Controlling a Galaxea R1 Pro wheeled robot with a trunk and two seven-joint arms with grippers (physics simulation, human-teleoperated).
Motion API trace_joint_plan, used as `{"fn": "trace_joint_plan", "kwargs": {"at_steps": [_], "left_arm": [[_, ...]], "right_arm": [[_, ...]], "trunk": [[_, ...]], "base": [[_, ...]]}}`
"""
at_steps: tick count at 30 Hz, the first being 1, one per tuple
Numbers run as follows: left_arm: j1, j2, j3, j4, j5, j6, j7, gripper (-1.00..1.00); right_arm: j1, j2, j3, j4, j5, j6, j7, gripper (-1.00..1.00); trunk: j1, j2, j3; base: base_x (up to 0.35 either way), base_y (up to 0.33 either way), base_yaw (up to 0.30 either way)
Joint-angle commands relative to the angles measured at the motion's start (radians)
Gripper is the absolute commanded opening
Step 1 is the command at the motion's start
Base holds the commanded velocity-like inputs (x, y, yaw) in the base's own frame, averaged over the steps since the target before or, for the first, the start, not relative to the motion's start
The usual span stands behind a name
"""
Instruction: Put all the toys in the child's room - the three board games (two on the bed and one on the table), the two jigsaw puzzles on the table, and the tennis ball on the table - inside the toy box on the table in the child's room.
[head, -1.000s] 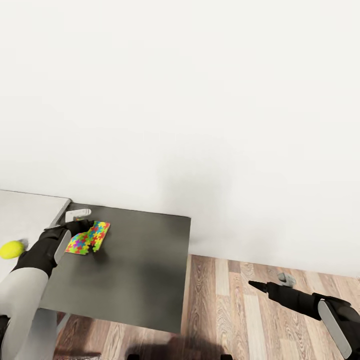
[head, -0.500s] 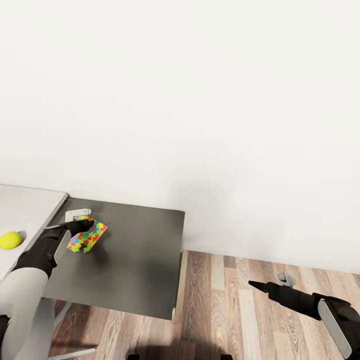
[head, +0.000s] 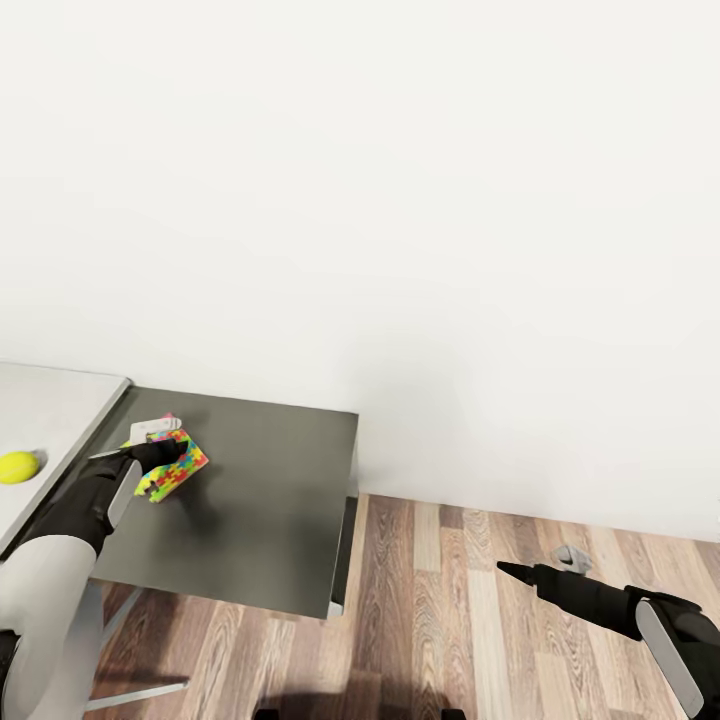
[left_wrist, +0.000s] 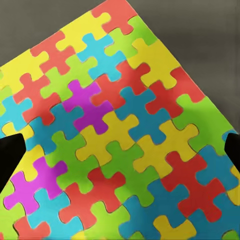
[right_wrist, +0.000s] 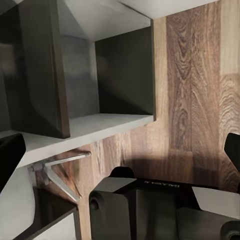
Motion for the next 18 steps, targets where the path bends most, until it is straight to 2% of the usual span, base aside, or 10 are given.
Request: {"fn": "trace_joint_plan", "kwargs": {"at_steps": [1, 4, 13, 18], "left_arm": [[0.000, 0.000, 0.002, 0.072, 0.012, 0.005, -0.002, 1.00], [0.000, 0.001, 0.004, 0.053, 0.013, 0.003, -0.002, 1.00], [0.000, 0.003, 0.018, -0.103, 0.017, 0.023, 0.000, 1.00], [0.000, 0.002, 0.090, -0.164, 0.021, 0.074, 0.000, 1.00]], "right_arm": [[-0.001, 0.000, -0.001, 0.000, -0.002, 0.006, 0.002, 1.00], [-0.001, 0.000, -0.001, 0.000, -0.002, 0.006, 0.002, 1.00], [-0.001, 0.000, -0.001, 0.000, -0.002, 0.006, 0.002, 1.00], [-0.001, 0.000, -0.001, 0.000, -0.002, 0.006, 0.002, 1.00]], "trunk": [[0.001, -0.001, -0.002], [0.001, -0.001, -0.002], [0.001, -0.001, -0.002], [0.001, -0.001, -0.002]], "base": [[-0.005, -0.007, 0.000], [-0.002, -0.003, 0.000], [0.000, 0.000, 0.000], [0.000, 0.000, 0.000]]}}
